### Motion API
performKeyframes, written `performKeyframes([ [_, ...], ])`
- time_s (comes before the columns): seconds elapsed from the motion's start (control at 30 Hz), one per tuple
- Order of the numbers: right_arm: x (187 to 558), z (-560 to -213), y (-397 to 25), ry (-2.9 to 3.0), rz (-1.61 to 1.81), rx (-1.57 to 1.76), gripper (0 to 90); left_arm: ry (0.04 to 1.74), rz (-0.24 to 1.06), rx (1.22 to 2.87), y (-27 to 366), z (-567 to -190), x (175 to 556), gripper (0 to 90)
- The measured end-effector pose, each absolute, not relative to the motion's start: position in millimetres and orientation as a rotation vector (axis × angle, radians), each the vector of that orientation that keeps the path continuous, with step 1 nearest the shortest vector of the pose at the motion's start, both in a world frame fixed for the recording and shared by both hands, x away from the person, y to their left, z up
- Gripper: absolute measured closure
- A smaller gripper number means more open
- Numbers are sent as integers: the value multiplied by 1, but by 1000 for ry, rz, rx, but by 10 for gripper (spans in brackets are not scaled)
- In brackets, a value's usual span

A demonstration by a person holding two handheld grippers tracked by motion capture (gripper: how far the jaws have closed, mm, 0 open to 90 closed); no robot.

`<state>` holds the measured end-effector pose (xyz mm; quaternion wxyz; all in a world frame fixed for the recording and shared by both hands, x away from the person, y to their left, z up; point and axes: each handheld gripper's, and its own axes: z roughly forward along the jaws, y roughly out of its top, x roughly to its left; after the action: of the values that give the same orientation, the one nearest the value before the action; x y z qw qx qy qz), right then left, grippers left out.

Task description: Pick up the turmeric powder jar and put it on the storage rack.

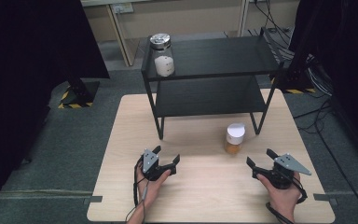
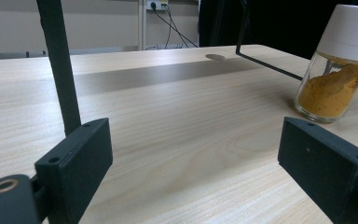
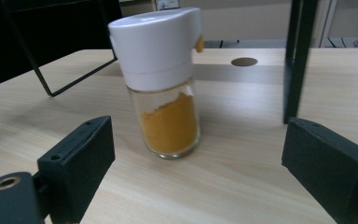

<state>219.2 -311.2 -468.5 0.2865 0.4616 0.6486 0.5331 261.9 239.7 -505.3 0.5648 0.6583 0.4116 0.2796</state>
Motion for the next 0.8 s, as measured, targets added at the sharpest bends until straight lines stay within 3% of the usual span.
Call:
performKeyframes([
  [0.8, 279, -462, -257, 1817, 1345, 1169, 129, 967, 651, 1550, 240, -505, 263, 94],
])
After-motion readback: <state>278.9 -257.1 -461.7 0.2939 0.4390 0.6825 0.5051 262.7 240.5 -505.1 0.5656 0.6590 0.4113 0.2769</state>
